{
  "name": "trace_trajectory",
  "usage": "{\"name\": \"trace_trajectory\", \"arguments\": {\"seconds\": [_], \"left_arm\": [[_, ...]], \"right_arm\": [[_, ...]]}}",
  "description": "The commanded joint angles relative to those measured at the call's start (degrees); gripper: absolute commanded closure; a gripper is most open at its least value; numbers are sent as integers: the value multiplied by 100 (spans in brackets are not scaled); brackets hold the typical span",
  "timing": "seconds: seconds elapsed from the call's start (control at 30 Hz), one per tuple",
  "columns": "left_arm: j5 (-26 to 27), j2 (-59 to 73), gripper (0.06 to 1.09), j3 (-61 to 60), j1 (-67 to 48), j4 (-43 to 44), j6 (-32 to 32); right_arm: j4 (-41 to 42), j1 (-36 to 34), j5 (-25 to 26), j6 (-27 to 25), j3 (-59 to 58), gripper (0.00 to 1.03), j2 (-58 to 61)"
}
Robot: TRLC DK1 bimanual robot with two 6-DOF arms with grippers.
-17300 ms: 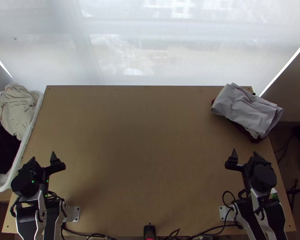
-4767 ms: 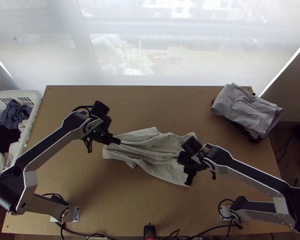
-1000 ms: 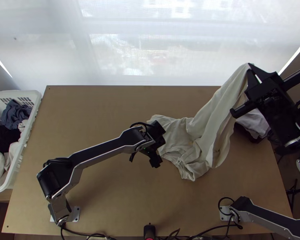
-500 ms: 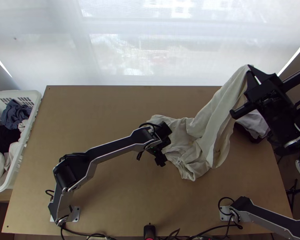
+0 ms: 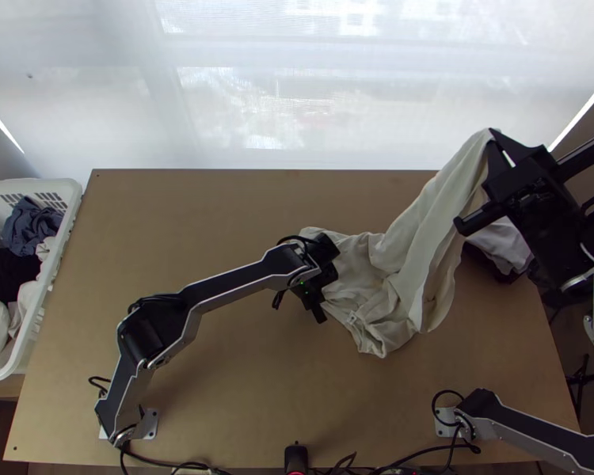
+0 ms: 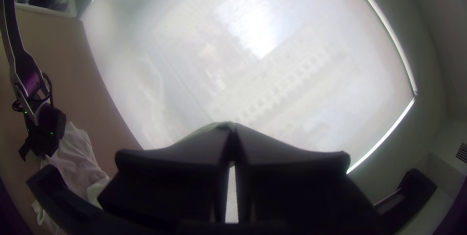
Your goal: Fold the t-shirt
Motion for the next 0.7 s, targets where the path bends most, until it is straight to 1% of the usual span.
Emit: {"name": "trace_trajectory", "arguments": {"seconds": [0.0, 0.13, 0.23, 0.33, 0.43, 0.53, 0.67], "left_arm": [[220, -425, 105, 110, 166, -143, 85], [237, -1216, 105, 83, 315, -380, -38], [281, -1945, 105, 101, 702, -494, -187], [404, -2640, 105, 162, 1247, -582, -266], [553, -3149, 105, 417, 1809, -890, -266], [694, -3492, 105, 804, 2433, -1189, -275], [949, -3668, 105, 1481, 3400, -1268, -512]], "right_arm": [[73, -31, 3, 11, 37, 100, 129], [152, -75, -32, 11, 178, 100, 384], [284, -101, -138, 37, 292, 100, 630], [372, -207, -340, 239, 477, 100, 956], [434, -321, -533, 441, 793, 100, 1377], [442, -462, -709, 661, 1233, 100, 1852], [451, -532, -832, 872, 1523, 100, 2265]]}}
